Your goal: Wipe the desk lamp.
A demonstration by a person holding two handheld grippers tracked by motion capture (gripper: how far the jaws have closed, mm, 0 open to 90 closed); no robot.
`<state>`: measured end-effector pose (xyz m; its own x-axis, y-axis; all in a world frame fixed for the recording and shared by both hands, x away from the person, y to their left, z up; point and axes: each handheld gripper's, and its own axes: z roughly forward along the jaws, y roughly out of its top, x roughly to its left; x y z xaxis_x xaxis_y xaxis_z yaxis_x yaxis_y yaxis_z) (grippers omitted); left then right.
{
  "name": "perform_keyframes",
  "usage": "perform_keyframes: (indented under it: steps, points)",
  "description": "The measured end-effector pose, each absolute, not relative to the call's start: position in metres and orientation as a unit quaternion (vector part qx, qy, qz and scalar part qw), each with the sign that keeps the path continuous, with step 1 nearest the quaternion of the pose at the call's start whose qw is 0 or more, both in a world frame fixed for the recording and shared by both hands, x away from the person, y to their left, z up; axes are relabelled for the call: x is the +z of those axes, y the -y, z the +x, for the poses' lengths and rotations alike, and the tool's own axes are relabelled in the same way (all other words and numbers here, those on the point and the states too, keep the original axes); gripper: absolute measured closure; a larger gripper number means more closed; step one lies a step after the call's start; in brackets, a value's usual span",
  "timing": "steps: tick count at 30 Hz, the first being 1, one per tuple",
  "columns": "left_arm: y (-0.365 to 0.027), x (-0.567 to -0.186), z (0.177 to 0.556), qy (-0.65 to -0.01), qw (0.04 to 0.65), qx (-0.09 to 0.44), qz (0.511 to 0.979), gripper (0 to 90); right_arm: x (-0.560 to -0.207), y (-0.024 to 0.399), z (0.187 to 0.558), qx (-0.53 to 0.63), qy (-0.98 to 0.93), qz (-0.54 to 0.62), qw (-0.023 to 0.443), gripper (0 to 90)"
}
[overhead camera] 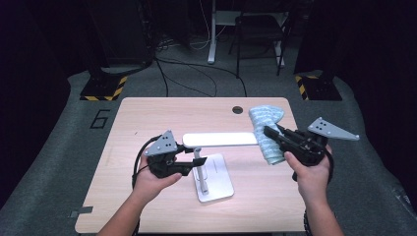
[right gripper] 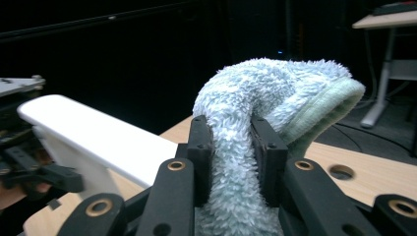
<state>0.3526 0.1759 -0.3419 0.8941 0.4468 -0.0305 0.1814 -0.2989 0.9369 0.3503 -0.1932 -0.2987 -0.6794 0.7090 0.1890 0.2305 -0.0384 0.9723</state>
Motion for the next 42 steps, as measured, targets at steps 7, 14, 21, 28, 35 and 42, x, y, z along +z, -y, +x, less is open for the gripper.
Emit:
perform_keyframes:
  steps: [7,14,21,28,35,42]
  points:
    - [-0.177,-0.342,0.353,-0.193,0.558,0.12,0.798,52.3,-0.292,0.161,0.345,0.64,-0.679,0.315,0.171,74.0]
    - [-0.177,-0.342,0.353,-0.195,0.56,0.121,0.796,52.3,-0.287,0.138,0.34,0.65,-0.69,0.283,0.149,73.9]
    - [-0.177,-0.342,0.353,-0.199,0.559,0.12,0.796,52.3,-0.284,0.116,0.335,0.657,-0.699,0.249,0.138,73.9]
    - [-0.177,-0.343,0.352,-0.201,0.56,0.117,0.795,52.3,-0.283,0.104,0.327,0.659,-0.705,0.228,0.125,74.0]
    - [-0.177,-0.343,0.352,-0.2,0.561,0.119,0.795,52.3,-0.29,0.106,0.32,0.663,-0.707,0.222,0.113,74.1]
    - [-0.176,-0.343,0.352,-0.201,0.561,0.119,0.794,52.3,-0.3,0.119,0.313,0.664,-0.705,0.227,0.102,74.2]
